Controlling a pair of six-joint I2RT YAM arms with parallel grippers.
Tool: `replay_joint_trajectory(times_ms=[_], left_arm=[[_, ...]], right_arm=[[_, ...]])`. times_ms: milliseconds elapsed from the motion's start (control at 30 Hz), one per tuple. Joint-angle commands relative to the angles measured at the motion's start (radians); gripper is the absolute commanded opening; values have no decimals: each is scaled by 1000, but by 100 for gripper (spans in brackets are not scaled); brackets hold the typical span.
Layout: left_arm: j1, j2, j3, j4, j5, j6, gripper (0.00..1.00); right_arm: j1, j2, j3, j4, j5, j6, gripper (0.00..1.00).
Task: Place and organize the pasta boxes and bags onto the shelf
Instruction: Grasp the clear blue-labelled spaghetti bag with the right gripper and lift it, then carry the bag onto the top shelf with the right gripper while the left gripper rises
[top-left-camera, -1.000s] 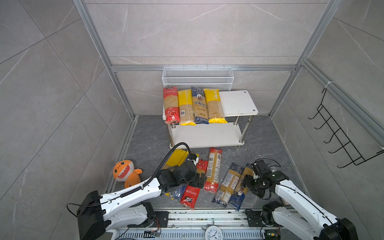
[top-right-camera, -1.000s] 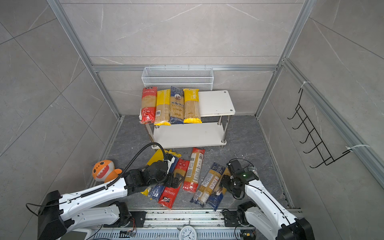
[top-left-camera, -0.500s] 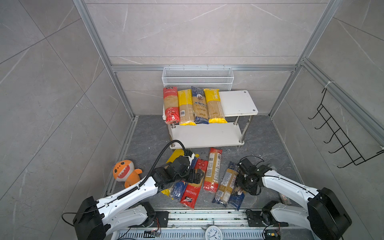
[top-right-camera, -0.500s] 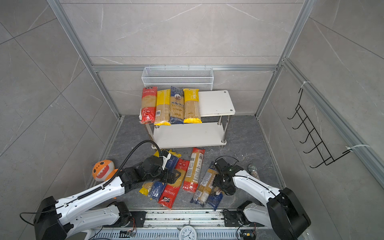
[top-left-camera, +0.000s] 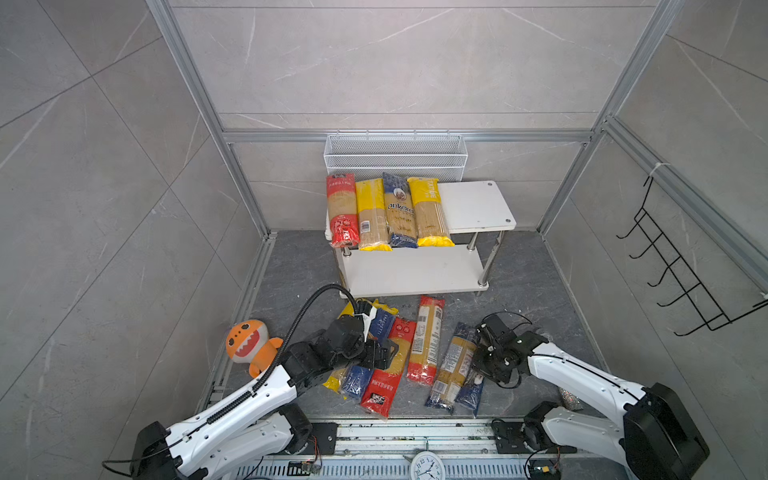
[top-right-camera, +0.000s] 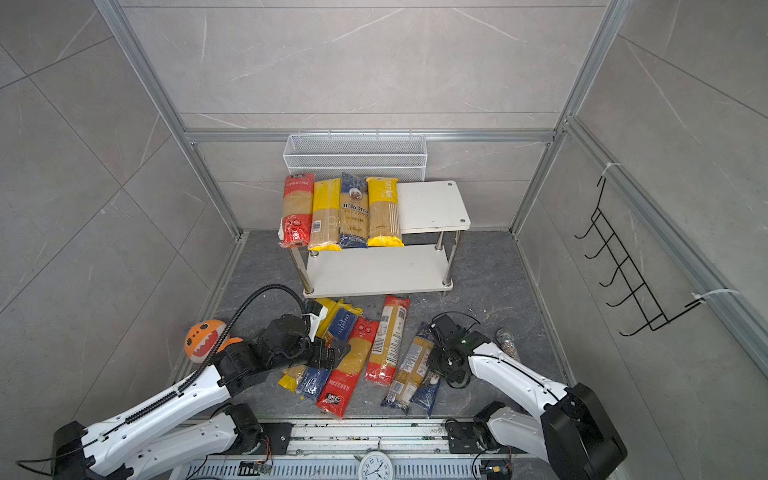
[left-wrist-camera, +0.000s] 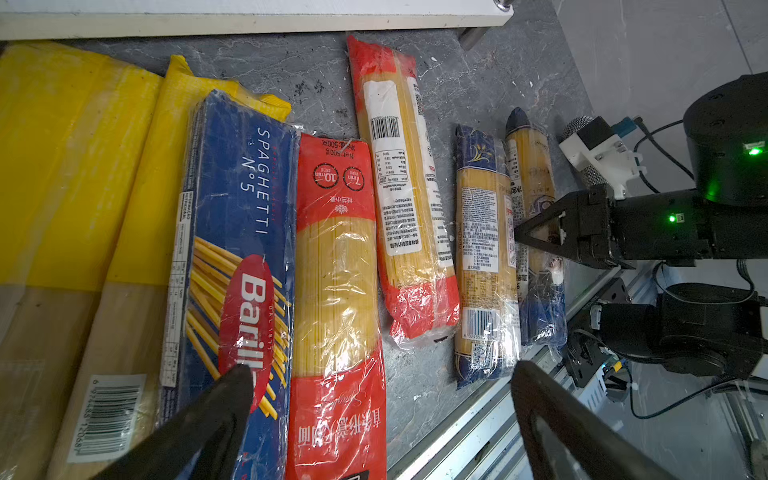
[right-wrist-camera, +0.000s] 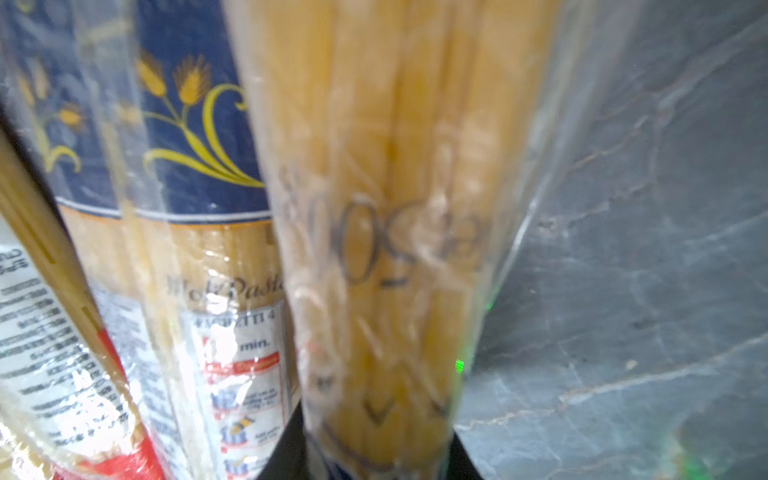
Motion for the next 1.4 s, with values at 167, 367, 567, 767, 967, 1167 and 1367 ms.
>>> replay_joint_trajectory(times_ms=[167, 367, 567, 767, 967, 1167, 1367], left_arm=[[6, -66, 52, -93, -20, 24, 100], [6, -110, 93, -157, -43, 27, 100], [7, -134, 123, -191, -39, 35, 100], [6, -110, 176, -192, -42, 48, 100], [6, -72, 232, -194, -40, 53, 100], [7, -58, 294, -205, -26, 47, 100], [3, -49, 438, -263, 37, 50, 100]], right_arm=[[7, -229, 110, -173, 36, -60, 0], [7, -337, 254, -243, 8, -124, 0], [7, -374, 480, -366, 27, -213, 0], [7, -356, 655, -401, 64, -268, 0], [7, -204, 894, -408, 113, -381, 0], [6, -41, 1132, -395, 122, -469, 0], [-68, 128, 1343, -377, 27, -521, 0]])
